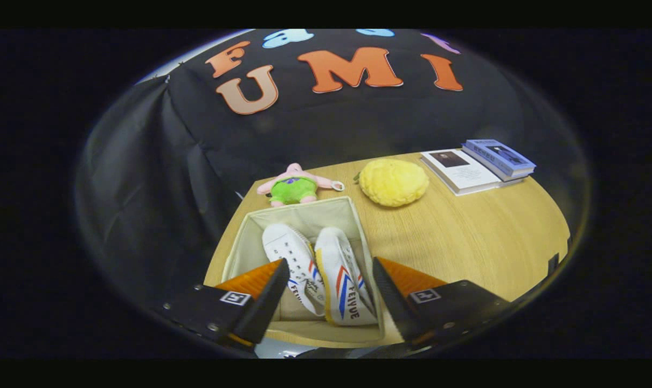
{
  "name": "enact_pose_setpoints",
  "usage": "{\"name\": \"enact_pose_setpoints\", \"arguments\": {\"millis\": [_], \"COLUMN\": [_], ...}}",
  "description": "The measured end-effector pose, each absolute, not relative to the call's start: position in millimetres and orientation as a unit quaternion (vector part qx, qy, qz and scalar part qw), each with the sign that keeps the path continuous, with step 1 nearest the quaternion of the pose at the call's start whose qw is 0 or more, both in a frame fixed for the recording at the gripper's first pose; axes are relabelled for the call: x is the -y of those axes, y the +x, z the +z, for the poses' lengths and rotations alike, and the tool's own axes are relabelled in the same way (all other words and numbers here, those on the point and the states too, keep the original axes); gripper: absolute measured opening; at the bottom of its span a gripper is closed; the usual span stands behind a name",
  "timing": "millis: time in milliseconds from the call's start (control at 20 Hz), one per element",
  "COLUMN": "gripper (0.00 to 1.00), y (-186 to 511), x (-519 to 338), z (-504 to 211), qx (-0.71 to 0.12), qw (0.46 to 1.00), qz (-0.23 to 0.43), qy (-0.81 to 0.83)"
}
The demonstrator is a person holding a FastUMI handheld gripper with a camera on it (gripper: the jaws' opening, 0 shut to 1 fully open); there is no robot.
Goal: Open the storage box then place both shoes into the box .Put the left shoe in first, then the right shoe, with the right side of both shoes facing outward in a uniform manner.
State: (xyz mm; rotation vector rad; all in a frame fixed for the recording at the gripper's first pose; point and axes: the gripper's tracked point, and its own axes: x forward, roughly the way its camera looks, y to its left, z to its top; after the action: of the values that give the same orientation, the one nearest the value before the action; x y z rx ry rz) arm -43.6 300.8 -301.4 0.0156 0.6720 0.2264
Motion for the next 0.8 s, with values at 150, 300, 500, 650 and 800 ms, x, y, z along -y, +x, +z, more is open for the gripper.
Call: {"name": "enact_pose_setpoints", "arguments": {"millis": [150,300,500,650,800], "gripper": [0.99,0.99,0.99,0.99,0.99], "y": [-35.1,-26.6,-21.9,-21.7,-23.1], "x": [-290.5,-266.3,-225.1,-194.4,-163.4], "z": [-263.6,-224.9,-169.4,-131.4,-105.0], "qx": [-0.294,-0.251,-0.192,-0.153,-0.125], "qw": [0.948,0.961,0.974,0.982,0.989], "qz": [0.119,0.116,0.101,0.084,0.066], "qy": [0.014,-0.010,-0.057,-0.068,-0.052]}}
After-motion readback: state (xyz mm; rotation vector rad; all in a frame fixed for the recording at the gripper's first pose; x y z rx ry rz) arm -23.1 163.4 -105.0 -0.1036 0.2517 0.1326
